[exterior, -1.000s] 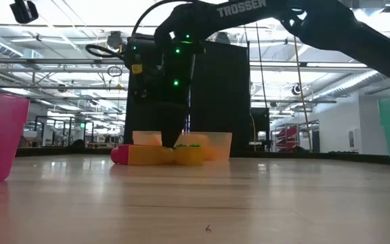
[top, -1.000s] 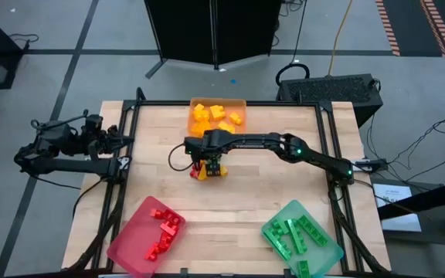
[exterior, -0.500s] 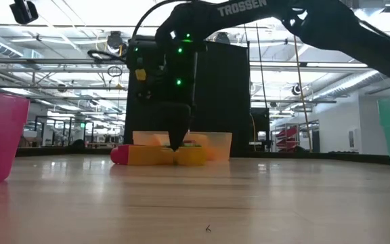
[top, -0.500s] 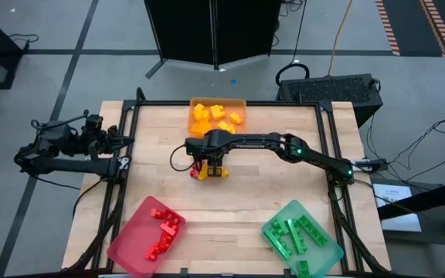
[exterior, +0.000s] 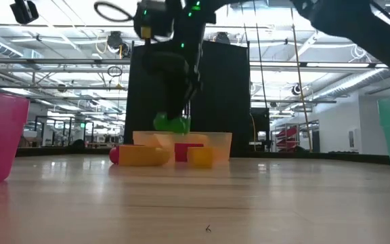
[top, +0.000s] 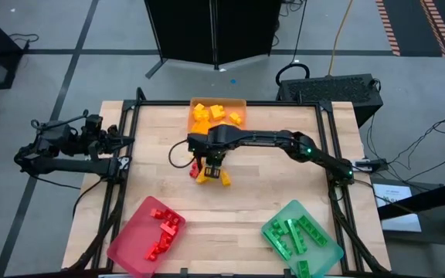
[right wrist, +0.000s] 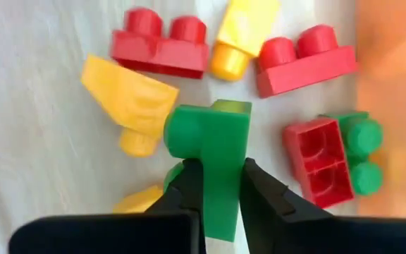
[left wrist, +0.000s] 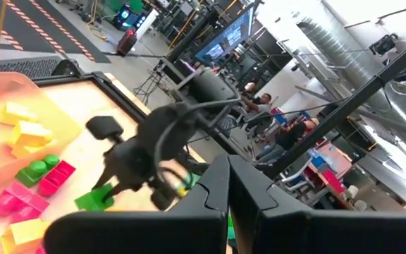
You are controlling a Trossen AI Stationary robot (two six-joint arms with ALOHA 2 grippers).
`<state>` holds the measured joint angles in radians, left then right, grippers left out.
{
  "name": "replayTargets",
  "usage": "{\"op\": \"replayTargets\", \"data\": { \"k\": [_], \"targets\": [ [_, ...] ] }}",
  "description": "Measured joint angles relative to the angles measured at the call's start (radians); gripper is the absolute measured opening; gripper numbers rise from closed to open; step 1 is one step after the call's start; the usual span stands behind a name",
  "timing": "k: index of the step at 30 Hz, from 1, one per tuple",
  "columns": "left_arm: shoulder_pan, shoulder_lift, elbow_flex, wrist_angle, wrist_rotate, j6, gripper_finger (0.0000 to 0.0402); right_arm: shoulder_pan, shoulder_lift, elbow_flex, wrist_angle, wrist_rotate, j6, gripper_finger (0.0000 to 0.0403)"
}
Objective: Sort blocks
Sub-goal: Put the green 2 stud game piece into the light green bin
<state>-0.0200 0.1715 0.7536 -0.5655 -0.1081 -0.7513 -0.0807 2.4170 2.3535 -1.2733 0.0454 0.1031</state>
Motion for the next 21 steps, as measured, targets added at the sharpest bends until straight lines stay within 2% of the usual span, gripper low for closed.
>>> {"op": "replayTargets", "data": {
  "k": [3,9,14,21],
  "targets": [
    [0.0,0.0,0.0,0.001,0.0,0.0,0.0004,0.014,-0.05,0.0,-0.018,-0.008,0.054,0.0042],
    [0.0,0.0,0.0,0.0,0.008,0.0,0.0004,0.086,-0.179,0.003,-0.196,-0.029,0.209,0.0042],
    [0.0,0.0,0.0,-0.001,0.01,0.008,0.0004,0.253,-0.247,0.002,-0.299,-0.053,0.418,0.0042],
    [0.0,0.0,0.0,-0.002,0.011,0.008,0.0004,0.532,-0.266,-0.027,-0.294,-0.013,0.768,0.0042]
  ]
}}
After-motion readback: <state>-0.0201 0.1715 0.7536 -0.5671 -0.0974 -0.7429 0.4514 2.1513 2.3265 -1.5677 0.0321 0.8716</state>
